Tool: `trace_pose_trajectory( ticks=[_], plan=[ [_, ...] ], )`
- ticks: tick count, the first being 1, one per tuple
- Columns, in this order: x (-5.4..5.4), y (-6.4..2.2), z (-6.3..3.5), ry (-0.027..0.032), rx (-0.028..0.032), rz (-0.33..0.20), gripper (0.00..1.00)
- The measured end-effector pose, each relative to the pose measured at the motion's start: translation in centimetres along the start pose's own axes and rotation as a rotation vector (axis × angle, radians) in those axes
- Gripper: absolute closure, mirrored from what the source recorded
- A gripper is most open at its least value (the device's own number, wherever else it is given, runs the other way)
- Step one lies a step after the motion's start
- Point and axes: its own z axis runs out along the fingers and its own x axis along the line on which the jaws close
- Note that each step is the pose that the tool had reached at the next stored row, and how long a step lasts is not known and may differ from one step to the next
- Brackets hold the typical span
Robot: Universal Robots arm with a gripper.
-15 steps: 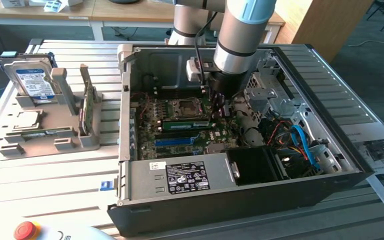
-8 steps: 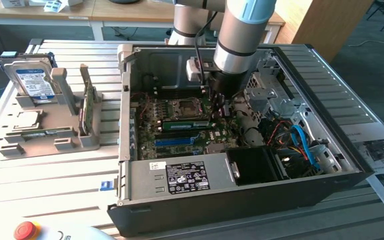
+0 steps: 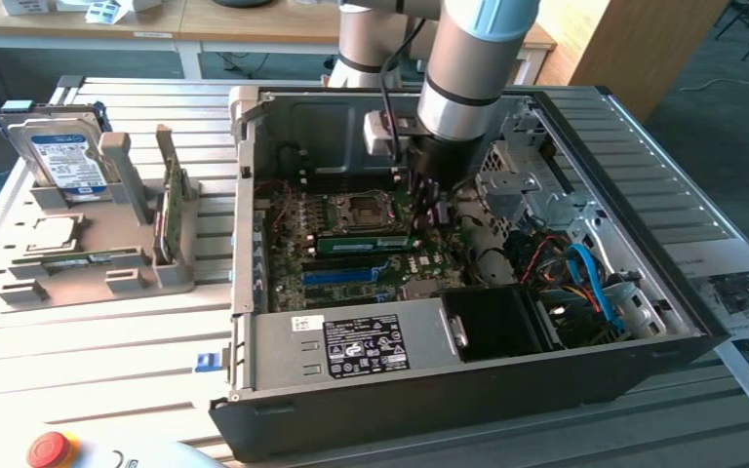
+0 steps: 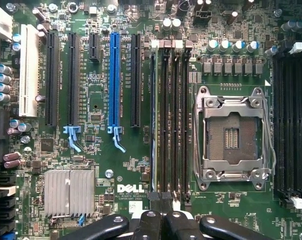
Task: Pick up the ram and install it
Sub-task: 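Press down the ram until it locks into place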
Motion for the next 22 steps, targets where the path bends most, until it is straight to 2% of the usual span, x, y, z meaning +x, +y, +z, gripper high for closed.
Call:
trace_pose_trajectory(
  ticks=[7,10,14,17,19,22],
  plan=[
    [0.0,-0.03,-0.65,0.0001,-0.0051,0.0,0.89],
    [0.0,-0.06,-0.99,0.0019,-0.011,0.0,0.89],
    [0.0,-0.09,-1.66,0.0075,-0.0209,0.001,0.89],
    [0.0,-0.09,-2.36,0.0084,-0.0253,0.001,0.89],
    [0.0,-0.08,-2.73,0.0086,-0.0267,0.001,0.89],
    [0.0,-0.08,-2.79,0.0083,-0.0268,0.001,0.89]
  ],
)
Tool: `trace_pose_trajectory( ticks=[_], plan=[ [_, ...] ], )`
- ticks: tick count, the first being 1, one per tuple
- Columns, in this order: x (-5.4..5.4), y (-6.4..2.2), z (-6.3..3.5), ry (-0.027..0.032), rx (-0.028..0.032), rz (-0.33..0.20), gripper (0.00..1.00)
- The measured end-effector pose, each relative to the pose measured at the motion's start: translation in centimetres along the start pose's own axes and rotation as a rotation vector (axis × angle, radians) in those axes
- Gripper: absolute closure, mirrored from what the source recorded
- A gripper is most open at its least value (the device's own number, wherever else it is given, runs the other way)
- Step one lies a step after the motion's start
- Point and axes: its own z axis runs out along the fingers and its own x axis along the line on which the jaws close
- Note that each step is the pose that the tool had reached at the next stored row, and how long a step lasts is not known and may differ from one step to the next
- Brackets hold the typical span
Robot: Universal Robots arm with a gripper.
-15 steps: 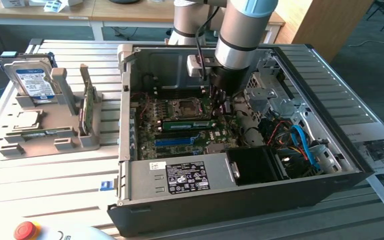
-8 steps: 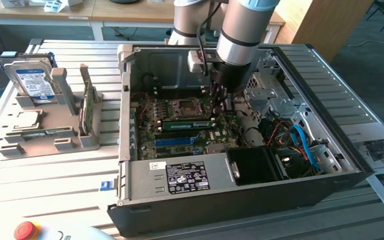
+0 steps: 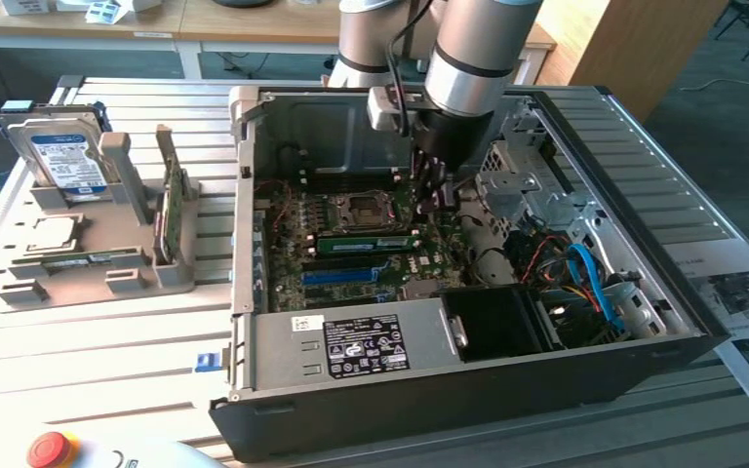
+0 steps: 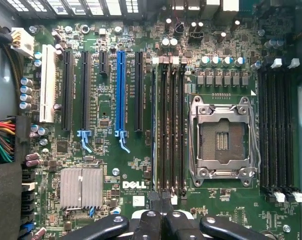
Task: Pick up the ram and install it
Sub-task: 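Press down the ram until it locks into place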
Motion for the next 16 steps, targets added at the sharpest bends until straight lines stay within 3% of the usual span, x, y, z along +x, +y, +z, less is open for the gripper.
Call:
trace_pose_trajectory(
  ticks=[9,16],
  plan=[
    [0.0,0.11,-0.01,0.0003,-0.0001,0.0,0.89],
    [-0.1,1.17,0.06,0.0002,-0.0001,0.0,0.89]
  ],
)
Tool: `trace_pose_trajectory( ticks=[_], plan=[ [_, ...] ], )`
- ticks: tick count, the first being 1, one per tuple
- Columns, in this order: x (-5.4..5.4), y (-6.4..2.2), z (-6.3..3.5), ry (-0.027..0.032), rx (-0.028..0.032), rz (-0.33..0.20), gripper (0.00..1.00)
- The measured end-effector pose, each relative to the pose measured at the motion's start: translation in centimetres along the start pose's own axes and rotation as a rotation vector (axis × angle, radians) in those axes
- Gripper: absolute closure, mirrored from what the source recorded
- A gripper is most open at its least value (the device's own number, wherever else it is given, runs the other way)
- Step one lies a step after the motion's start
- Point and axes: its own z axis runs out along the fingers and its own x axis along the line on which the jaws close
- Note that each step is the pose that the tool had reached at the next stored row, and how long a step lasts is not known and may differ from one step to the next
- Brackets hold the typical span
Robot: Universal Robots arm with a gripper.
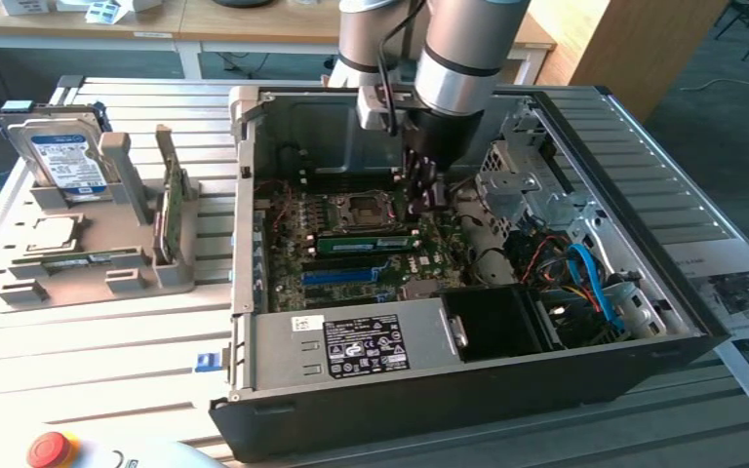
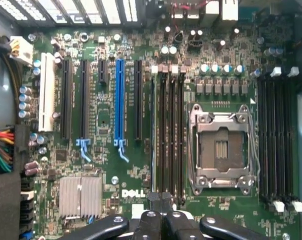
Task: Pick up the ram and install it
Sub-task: 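Press down the ram until it locks into place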
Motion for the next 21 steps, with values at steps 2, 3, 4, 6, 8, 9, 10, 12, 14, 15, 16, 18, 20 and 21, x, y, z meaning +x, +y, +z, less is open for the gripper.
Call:
trace_pose_trajectory(
  ticks=[2,3,4,6,8,9,10,12,14,15,16,18,20,21],
  plan=[
    [0.0,0.42,0.03,-0.0001,0.0,0.0,0.89],
    [0.0,0.62,0.05,0.0,0.0,0.0,0.89],
    [0.0,0.82,0.06,0.0,0.0,0.0,0.89],
    [-0.1,1.25,0.1,0.0,0.0,0.0,0.89],
    [-0.1,1.71,0.14,0.0,0.0,0.0,0.89],
    [-0.1,1.97,0.15,0.0001,-0.0001,0.0,0.89],
    [-0.1,2.21,0.18,0.0001,-0.0001,0.0,0.89],
    [-0.2,2.71,0.23,0.0001,0.0,0.0,0.89],
    [-0.2,3.24,0.27,0.0001,-0.0001,0.0,0.89],
    [-0.2,3.5,0.3,0.0001,0.0,0.0,0.89],
    [-0.2,3.78,0.33,0.0,0.0,0.0,0.89],
    [-0.3,4.28,0.37,0.0,0.0,0.0,0.89],
    [-0.3,4.76,0.42,-0.0001,0.0001,0.0,0.89],
    [-0.3,4.98,0.44,-0.0002,0.0001,0.0,0.89]
  ],
)
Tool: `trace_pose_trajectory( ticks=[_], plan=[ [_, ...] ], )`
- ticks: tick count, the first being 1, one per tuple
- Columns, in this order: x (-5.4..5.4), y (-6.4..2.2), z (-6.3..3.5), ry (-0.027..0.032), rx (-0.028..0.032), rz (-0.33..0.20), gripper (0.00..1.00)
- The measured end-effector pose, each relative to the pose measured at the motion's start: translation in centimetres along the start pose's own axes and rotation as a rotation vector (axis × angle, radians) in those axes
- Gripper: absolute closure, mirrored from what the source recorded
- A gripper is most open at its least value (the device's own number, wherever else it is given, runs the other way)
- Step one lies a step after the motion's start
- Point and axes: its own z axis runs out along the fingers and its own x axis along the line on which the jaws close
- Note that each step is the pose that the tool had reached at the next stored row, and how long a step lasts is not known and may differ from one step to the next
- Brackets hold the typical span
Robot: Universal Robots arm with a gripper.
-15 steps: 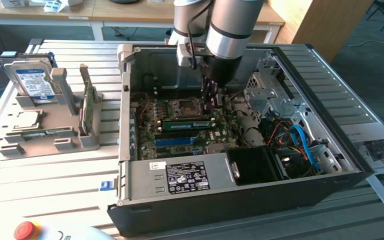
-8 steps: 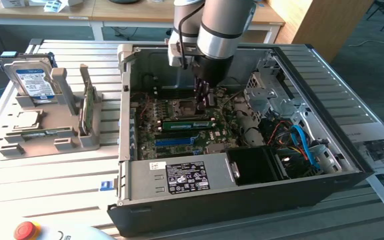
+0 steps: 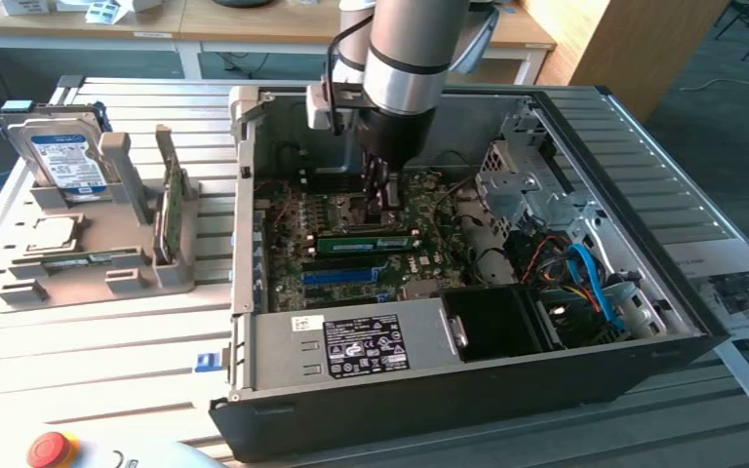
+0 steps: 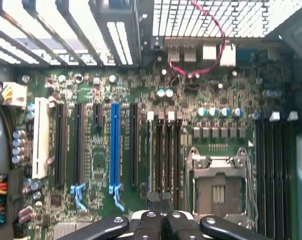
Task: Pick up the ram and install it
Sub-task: 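Press down the ram until it locks into place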
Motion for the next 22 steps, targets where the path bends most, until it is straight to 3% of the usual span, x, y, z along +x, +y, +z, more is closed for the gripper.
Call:
trace_pose_trajectory(
  ticks=[3,22],
  plan=[
    [-0.02,0.49,0.03,0.0002,-0.0001,0.0,0.89],
    [0.27,0.79,0.13,0.0001,-0.0001,0.0,0.89]
  ],
)
